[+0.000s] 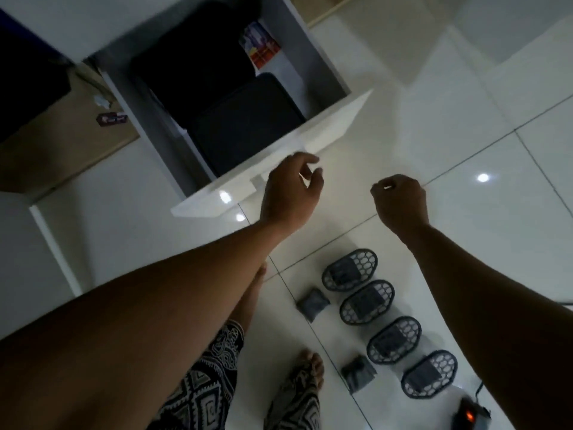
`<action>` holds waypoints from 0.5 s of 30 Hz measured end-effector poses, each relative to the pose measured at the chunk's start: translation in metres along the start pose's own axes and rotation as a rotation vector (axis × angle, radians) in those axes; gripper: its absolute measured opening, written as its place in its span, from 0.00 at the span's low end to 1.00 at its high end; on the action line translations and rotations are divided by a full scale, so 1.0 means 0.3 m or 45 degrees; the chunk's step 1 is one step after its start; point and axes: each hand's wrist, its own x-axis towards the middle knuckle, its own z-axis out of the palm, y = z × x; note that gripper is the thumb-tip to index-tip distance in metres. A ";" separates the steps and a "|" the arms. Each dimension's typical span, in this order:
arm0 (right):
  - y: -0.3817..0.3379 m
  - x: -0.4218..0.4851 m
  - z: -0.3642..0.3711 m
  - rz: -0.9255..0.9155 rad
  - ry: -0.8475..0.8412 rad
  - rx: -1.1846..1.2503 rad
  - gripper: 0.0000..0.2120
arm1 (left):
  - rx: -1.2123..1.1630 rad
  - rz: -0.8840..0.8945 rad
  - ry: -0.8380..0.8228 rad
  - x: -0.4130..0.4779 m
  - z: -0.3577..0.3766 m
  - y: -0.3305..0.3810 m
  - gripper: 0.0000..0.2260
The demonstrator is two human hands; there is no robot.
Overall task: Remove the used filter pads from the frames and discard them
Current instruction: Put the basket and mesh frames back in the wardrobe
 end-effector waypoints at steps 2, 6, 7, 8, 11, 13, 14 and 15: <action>0.109 -0.042 0.020 0.047 -0.043 0.005 0.12 | -0.090 -0.221 -0.159 -0.146 0.063 -0.080 0.10; 0.397 -0.116 0.119 0.238 -0.233 0.096 0.13 | -0.047 -0.753 -0.597 -0.329 0.249 -0.228 0.16; 0.445 -0.127 0.142 0.274 -0.289 0.096 0.15 | -0.104 -0.873 -0.669 -0.364 0.284 -0.257 0.16; 0.491 -0.132 0.168 0.295 -0.337 0.121 0.19 | -0.146 -0.963 -0.701 -0.403 0.317 -0.283 0.16; 0.564 -0.129 0.226 0.434 -0.467 0.286 0.27 | -0.198 -1.144 -0.666 -0.456 0.407 -0.351 0.28; 0.583 -0.125 0.247 0.485 -0.557 0.357 0.30 | -0.306 -1.298 -0.729 -0.466 0.436 -0.358 0.28; 0.590 -0.124 0.257 0.492 -0.591 0.384 0.30 | -0.375 -1.367 -0.772 -0.473 0.446 -0.353 0.27; 0.586 -0.124 0.262 0.493 -0.597 0.407 0.30 | -0.425 -1.404 -0.806 -0.476 0.455 -0.351 0.24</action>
